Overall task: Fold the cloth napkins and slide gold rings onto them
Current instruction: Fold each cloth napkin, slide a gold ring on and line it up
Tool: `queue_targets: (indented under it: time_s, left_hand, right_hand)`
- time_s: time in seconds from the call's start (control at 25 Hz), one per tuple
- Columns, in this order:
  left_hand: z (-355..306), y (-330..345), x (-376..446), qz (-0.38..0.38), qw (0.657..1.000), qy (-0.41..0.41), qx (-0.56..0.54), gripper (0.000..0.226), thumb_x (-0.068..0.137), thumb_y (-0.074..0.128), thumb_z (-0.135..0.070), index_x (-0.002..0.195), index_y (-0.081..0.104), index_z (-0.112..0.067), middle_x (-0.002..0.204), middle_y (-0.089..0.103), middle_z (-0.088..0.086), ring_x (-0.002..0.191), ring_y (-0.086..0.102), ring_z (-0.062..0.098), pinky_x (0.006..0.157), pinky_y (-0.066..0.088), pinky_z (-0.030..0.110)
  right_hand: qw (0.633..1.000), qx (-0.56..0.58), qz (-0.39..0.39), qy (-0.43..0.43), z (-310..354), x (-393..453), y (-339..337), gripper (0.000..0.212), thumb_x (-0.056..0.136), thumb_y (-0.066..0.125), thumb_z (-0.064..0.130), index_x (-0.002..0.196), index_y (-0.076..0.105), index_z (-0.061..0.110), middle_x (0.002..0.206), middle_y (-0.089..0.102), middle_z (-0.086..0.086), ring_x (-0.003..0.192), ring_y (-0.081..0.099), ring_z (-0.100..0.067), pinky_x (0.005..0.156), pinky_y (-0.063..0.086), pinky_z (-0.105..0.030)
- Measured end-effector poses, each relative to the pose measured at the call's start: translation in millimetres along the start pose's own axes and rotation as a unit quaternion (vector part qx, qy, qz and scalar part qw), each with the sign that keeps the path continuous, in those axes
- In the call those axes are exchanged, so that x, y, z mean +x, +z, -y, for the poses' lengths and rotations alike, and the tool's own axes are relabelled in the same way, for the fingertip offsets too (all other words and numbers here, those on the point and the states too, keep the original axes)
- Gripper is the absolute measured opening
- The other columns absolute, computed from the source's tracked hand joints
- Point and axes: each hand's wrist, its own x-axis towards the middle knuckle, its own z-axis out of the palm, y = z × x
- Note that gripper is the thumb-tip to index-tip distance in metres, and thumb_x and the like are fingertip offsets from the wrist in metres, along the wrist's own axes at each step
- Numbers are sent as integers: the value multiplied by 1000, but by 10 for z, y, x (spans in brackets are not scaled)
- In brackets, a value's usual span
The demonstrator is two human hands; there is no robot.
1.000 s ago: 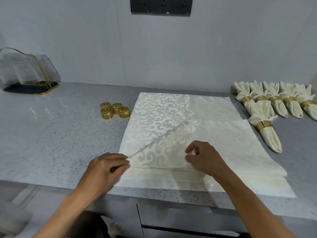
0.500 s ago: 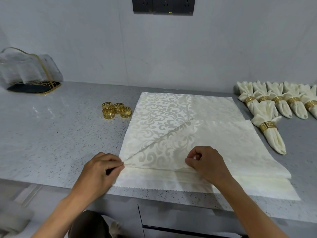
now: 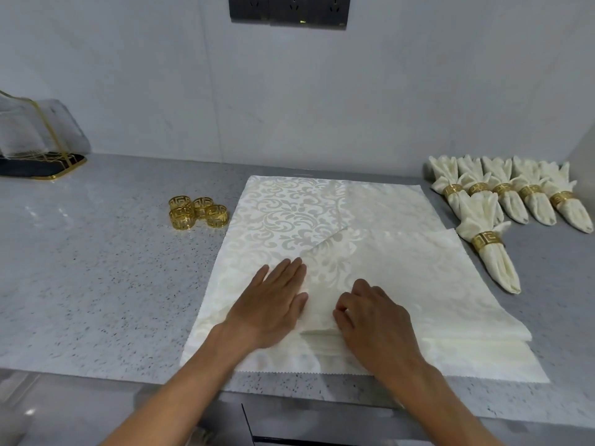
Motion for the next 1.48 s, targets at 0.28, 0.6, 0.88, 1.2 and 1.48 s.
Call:
queue_targets:
  time_s: [0.28,0.6,0.88,1.2,1.48]
  left_hand:
    - [-23,-30,-17,19,1000,1,-5,94,86,13,-83,156,-10,-24,160,-20,-12,146,-22,2,122,-8,35]
    - [-8,-23,-2,14,1000,3,8,101,78,9,-91,153,-19,-29,156,-29,-18,140,-31,-4,118,-14,30]
    - [-51,-66,-16,10,1000,3,-3,96,82,14,-88,151,-22,-32,153,-32,-22,136,-35,-8,116,-16,28]
    - [-72,-85,-33,8,1000,5,-4,94,84,16,-86,152,-21,-32,155,-30,-21,136,-34,-8,117,-16,28]
    - [-83,-98,-30,22,1000,-3,-2,93,83,13,-86,151,-24,-33,152,-34,-23,134,-37,-10,116,-17,28]
  right_hand:
    - [988,-10,157,-1,-58,1100,411,68,99,6,49,156,11,12,165,4,-4,152,1,-21,123,1,-43]
    - [977,-194,83,14,-1484,1420,18,43,79,51,19,122,50,15,122,59,-5,132,39,-30,110,28,-41]
    - [944,-268,193,25,-1951,1518,-328,50,77,57,42,124,57,26,116,58,2,118,45,-22,99,32,-38]
    - [957,-213,189,58,-1924,1520,-305,28,76,60,35,103,56,29,100,57,6,111,47,-21,101,30,-42]
    - [966,-209,135,71,-2059,1392,-364,22,79,62,25,101,60,25,99,63,5,108,53,-20,82,28,-32]
